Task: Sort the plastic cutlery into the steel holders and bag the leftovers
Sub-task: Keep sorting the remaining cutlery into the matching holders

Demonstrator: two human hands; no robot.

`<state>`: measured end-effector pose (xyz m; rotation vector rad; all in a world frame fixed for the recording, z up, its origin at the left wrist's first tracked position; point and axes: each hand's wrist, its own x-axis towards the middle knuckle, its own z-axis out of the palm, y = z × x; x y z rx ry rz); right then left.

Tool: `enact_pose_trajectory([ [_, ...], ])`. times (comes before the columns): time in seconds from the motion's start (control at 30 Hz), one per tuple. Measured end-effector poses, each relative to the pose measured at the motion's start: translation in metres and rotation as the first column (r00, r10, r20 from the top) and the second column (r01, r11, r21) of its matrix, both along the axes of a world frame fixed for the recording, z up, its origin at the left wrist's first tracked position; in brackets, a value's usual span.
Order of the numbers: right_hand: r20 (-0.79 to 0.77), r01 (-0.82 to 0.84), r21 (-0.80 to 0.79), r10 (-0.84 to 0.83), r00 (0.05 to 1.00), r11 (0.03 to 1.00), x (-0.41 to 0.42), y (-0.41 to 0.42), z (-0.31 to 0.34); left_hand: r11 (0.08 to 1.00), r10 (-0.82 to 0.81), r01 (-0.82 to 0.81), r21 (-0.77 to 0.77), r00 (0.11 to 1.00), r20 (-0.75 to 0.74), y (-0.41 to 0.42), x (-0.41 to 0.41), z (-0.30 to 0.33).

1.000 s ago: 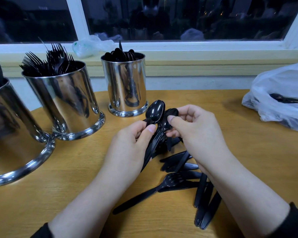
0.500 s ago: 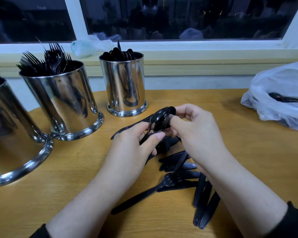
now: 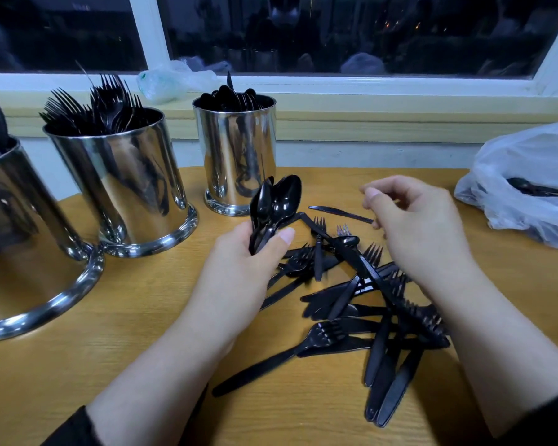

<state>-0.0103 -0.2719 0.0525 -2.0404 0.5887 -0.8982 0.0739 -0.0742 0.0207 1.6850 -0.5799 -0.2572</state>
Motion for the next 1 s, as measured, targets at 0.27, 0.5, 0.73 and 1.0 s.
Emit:
enact_pose_trajectory([
  [0.27, -0.517, -0.177, -0.29, 0.001, 0.856, 0.94, 0.007, -0.018, -0.022, 0.999, -0.004, 0.001, -0.043, 0.998, -0.061, -0.001, 0.002, -0.004],
  [0.5, -0.617, -0.219, -0.293, -0.009, 0.787, 0.93, 0.018, -0.017, -0.03, 1.0, -0.006, 0.006, -0.014, 0.999, -0.033, -0.004, 0.0, -0.005],
  [0.73, -0.539, -0.149, -0.252, -0.011, 0.842, 0.956, 0.015, -0.012, -0.026, 1.0, 0.006, -0.006, 0.002, 0.999, -0.036, -0.002, 0.002, -0.005],
  [1.0, 0.222, 0.031, 0.105, -0.053, 0.974, 0.994, 0.006, -0.01, -0.01, 1.0, 0.026, -0.026, 0.004, 1.0, -0.006, 0.0, 0.0, 0.003],
])
